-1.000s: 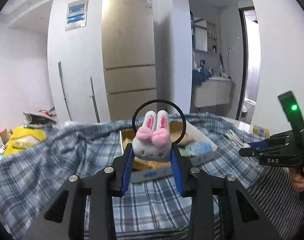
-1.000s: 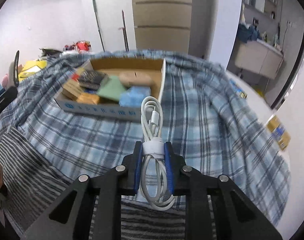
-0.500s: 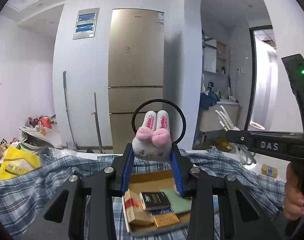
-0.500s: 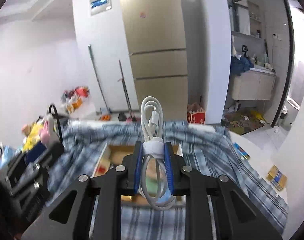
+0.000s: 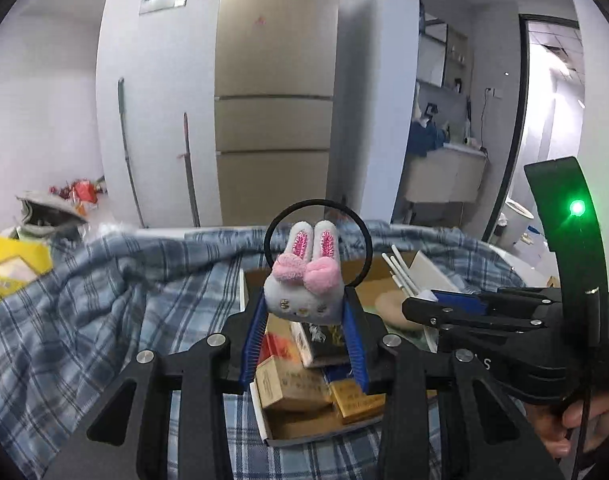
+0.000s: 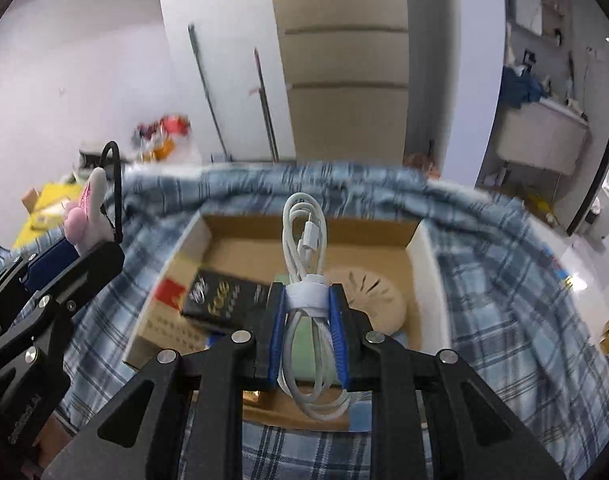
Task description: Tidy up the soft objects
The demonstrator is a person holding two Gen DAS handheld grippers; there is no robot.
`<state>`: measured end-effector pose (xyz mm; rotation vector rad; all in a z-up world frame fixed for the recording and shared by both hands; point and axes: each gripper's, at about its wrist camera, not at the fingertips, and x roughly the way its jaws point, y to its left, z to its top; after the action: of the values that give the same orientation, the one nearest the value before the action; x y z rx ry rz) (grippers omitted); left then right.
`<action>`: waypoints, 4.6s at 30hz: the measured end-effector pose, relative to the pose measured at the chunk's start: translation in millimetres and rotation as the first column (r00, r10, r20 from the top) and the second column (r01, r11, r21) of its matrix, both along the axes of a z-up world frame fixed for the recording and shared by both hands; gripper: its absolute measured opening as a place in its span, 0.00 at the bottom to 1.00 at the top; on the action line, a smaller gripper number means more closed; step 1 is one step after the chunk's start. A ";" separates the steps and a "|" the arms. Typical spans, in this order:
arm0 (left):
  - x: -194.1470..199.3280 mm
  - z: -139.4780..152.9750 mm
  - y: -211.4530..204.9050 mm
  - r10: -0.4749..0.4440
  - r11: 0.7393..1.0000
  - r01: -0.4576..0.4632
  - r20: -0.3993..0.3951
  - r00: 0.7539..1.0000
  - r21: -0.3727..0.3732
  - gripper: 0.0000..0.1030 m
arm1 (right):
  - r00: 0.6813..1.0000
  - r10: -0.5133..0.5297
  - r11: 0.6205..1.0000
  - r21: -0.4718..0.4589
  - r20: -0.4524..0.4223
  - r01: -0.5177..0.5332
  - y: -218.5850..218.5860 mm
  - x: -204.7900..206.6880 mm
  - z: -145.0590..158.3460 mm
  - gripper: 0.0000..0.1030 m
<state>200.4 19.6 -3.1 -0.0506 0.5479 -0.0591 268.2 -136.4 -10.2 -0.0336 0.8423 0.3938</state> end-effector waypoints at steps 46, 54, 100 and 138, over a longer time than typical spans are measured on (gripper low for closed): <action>-135.7 109.1 -18.9 -0.040 0.999 0.025 0.366 0.930 0.047 1.00 | 0.910 -0.038 0.999 0.015 0.412 0.035 -47.4 -105.1 101.9 0.87; -188.0 105.3 -14.6 0.001 1.000 -0.002 0.458 0.889 0.000 1.00 | 0.847 -0.083 0.993 0.117 0.525 0.025 -60.7 -168.5 116.7 1.00; -182.4 12.4 -24.5 0.046 0.991 -0.097 0.441 0.896 0.095 1.00 | 0.800 -0.138 0.988 0.139 0.584 0.069 -73.7 -185.1 30.2 1.00; -178.5 9.1 -29.0 0.010 0.993 -0.059 0.409 0.913 0.107 1.00 | 0.803 -0.150 0.987 0.134 0.577 0.088 -77.4 -184.1 31.2 1.00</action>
<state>21.9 -9.4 6.0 0.0667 0.1298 -0.0018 84.1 -213.8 20.9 -0.0062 0.2047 0.2802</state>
